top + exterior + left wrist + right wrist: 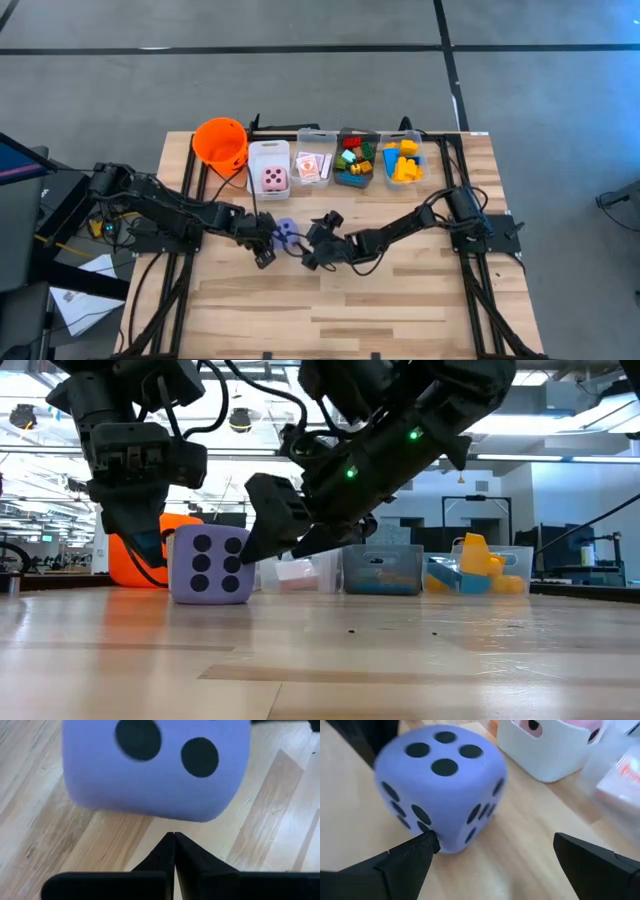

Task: Pick & Place Toys
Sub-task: Put the violet die into the white bin

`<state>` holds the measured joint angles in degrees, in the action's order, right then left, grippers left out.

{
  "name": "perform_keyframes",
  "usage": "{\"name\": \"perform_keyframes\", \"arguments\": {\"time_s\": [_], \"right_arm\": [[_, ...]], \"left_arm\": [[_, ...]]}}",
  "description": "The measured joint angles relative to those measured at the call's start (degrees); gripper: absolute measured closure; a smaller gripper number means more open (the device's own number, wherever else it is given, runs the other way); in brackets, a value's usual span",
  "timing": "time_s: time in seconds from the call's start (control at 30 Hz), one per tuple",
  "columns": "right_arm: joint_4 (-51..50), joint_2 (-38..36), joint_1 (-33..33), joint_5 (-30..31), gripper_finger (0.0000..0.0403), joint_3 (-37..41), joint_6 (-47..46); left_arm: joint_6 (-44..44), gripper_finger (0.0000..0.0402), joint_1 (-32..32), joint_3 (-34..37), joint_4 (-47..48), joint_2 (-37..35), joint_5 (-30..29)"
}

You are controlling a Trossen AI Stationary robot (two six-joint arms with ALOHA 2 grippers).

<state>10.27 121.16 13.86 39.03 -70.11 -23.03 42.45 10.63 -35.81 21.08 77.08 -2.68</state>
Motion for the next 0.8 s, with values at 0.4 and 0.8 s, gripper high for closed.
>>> {"name": "perform_keyframes", "arguments": {"time_s": [0.4,0.8], "right_arm": [[0.02,0.00,-3.57,-2.10,0.0003,0.00,12.47],[1.20,0.00,-3.04,-7.71,0.0003,0.00,10.84]], "left_arm": [[-0.02,0.0401,-0.04,0.00,7.72,0.00,-1.56],[-0.18,0.0402,-0.47,0.00,7.87,0.00,-13.76]]}}
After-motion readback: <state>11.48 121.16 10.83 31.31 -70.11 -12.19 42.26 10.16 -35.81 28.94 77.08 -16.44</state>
